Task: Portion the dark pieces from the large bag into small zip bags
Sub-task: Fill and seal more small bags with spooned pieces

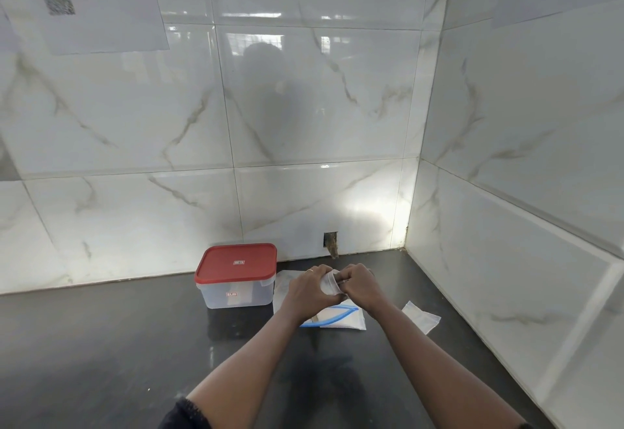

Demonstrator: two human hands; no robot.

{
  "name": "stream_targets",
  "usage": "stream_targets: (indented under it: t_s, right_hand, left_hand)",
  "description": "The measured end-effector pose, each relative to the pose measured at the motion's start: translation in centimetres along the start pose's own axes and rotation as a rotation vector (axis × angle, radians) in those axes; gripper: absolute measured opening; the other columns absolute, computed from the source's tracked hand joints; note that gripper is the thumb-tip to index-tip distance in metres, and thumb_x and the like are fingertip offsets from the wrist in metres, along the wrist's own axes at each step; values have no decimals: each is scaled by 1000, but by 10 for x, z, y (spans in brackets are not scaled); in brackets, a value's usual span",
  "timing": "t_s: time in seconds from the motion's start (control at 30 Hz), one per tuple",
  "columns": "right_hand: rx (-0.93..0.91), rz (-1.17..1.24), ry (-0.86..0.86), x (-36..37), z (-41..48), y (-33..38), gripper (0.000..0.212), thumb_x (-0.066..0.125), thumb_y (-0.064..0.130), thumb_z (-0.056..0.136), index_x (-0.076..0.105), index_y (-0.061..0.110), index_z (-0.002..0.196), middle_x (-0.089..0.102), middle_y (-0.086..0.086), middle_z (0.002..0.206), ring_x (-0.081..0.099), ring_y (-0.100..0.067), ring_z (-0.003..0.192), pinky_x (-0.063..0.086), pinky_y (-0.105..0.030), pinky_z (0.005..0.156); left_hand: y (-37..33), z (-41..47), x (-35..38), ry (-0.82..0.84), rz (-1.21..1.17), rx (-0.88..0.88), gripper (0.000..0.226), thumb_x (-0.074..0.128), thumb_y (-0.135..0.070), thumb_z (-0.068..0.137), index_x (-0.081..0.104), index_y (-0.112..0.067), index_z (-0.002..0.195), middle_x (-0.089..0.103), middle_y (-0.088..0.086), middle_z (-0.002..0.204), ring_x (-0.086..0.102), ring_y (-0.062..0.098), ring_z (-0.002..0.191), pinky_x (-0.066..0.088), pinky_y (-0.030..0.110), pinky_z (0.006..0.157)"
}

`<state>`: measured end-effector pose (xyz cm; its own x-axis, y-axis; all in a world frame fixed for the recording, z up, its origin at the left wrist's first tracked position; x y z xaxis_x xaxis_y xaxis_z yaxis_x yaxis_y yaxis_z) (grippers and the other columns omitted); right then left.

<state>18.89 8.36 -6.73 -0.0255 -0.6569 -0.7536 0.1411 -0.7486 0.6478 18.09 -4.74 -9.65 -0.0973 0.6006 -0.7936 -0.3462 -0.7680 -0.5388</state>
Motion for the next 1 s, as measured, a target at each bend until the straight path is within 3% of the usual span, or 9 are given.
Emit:
stream_targets:
  t_s: [0.1,0.27,0.37,0.47,0.57,0.67,0.77,0.9,1.0]
  right_hand:
    - [24,33,-16,3,-1,1,29,54,-2,87,71,4,110,70,-11,108,61,-21,93,51,-26,84]
    - [108,150,-65,7,-4,-1,28,51,-5,86,75,3,97,71,-10,95,56,-14,78,45,-15,65]
    - [119,110,-80,9,-8,-7,29,48,-3,88,76,4,94,72,-9,97,57,-12,79,45,-14,65]
    - [143,83,-75,14,-12,-14,26,50,0,88,76,3,90,72,-10,94,56,-11,77,48,-20,70]
    - [141,55,-40,21,-16,-17,24,51,1,88,75,1,92,72,-13,93,56,-12,73,44,-14,61]
    - [117,20,11,28,-20,-21,24,52,3,88,75,1,96,73,-13,95,56,-12,71,45,-14,65]
    - [81,-39,28,33,-23,-22,23,54,7,89,75,3,97,73,-11,96,57,-12,74,45,-17,69]
    - [-35,-74,-94,35,-26,-15,24,52,6,90,74,3,99,72,-8,96,55,-8,73,43,-11,67]
    - [-187,-90,-150,37,-31,-8,23,51,5,89,74,1,89,69,-9,92,59,-13,73,53,-22,69]
  left_hand:
    - [3,-1,-2,3,8,-7,51,68,-51,75,56,-23,115,64,-5,112,58,14,98,48,32,88]
    - [10,-3,-5,23,58,-57,58,67,-52,76,51,-22,123,62,-3,120,57,16,105,48,31,91]
    - [17,-6,-6,17,111,-102,62,67,-50,77,47,-20,128,59,-2,126,53,18,114,41,30,93]
    - [23,-10,-4,21,99,-143,68,70,-49,75,44,-18,129,56,0,129,52,19,116,41,30,96]
    - [27,-14,-2,60,107,-152,77,73,-55,69,43,-19,129,55,-1,130,52,19,116,42,35,100]
    - [30,-17,-1,107,134,-141,85,74,-61,63,42,-19,129,54,-2,130,51,21,117,40,37,101]
    - [32,-17,-1,141,185,-117,78,74,-53,68,40,-18,129,54,0,130,52,21,117,40,35,100]
    - [31,-16,-8,87,173,-132,65,69,-36,77,40,-15,131,55,4,130,54,22,116,41,32,96]
    - [27,-12,-15,26,102,-191,59,67,-35,77,42,-15,128,59,6,126,56,24,113,45,33,91]
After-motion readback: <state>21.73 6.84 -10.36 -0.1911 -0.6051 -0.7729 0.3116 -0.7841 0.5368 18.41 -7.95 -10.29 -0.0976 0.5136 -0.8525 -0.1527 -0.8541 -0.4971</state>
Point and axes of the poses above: each hand's wrist, its own z-axis towards the middle knuckle, its own x-axis out of the palm, y = z × x, the point moved 1 cm from there along z, towards the middle knuckle
